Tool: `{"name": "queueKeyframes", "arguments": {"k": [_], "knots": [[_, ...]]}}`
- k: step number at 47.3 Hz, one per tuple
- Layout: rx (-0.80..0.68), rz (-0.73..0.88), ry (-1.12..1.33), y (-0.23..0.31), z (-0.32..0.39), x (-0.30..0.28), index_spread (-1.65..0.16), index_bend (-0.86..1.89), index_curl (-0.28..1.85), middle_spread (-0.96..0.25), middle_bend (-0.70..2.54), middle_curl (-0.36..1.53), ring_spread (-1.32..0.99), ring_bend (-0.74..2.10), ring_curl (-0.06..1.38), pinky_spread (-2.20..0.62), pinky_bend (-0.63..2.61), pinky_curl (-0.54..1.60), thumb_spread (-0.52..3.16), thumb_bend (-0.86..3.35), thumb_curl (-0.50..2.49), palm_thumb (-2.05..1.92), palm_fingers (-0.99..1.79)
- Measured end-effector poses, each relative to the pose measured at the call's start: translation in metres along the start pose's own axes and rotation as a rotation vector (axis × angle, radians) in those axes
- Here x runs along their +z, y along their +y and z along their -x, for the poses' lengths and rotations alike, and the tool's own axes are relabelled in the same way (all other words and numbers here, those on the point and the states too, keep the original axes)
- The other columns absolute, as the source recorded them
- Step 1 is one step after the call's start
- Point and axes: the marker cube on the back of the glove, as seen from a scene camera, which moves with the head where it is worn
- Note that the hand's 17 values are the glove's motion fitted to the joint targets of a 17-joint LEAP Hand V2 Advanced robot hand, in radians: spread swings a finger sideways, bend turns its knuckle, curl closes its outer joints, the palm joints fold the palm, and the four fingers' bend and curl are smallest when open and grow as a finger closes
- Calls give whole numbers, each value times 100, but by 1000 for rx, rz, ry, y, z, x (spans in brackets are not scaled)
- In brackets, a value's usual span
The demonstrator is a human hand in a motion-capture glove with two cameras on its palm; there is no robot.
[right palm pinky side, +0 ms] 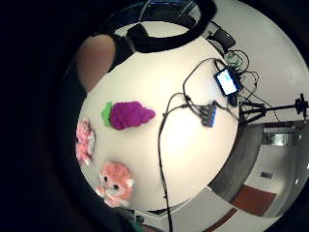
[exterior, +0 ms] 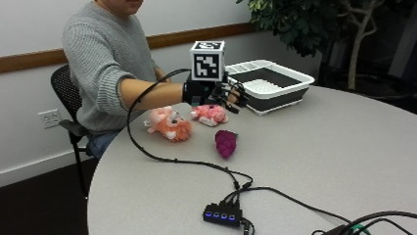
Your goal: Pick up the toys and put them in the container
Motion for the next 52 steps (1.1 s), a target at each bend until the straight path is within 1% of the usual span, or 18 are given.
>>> {"name": "queueKeyframes", "arguments": {"k": [12, 16, 21, 28, 31, 35, 36, 39, 47, 52], "knots": [[75, 235, 142, -6, -19, 94, -38, 16, 26, -27, 22, 25, -29, 52, 21, -1, 79, 33, 148, 2, 26, 9, 10], [80, 281, 131, -3, -25, 119, -38, 17, 27, -28, 26, 28, -29, 50, 21, -1, 78, 33, 147, 3, 28, 14, 10], [90, 247, 61, -3, -26, 131, -38, 16, 28, -29, 30, 31, -29, 48, 21, -1, 77, 32, 145, 4, 29, 18, 8], [85, 216, 85, -5, -24, 132, -40, 19, 30, -31, 43, 36, -29, 44, 20, -1, 69, 30, 142, 3, 31, 21, 16], [85, 193, 85, -6, -22, 131, -40, 21, 31, -32, 55, 41, -30, 43, 20, -1, 62, 28, 141, 3, 31, 22, 26], [81, 162, 64, -8, -19, 123, -41, 24, 33, -32, 68, 45, -34, 49, 21, 0, 50, 25, 140, 3, 33, 25, 39], [81, 158, 55, -9, -18, 119, -41, 26, 34, -33, 73, 47, -36, 53, 22, 0, 45, 24, 140, 4, 33, 27, 46], [82, 136, 31, -11, -16, 102, -40, 27, 35, -33, 79, 50, -40, 58, 24, -1, 39, 22, 139, 4, 34, 29, 53], [102, -58, -33, -29, -14, -1, -39, 28, 40, -32, 90, 56, -48, 73, 30, -3, 32, 22, 135, 5, 38, 37, 66], [21, -120, -79, -35, 5, -53, -38, 27, 42, -32, 92, 58, -52, 79, 33, -4, 32, 23, 132, 4, 39, 40, 68]]}}
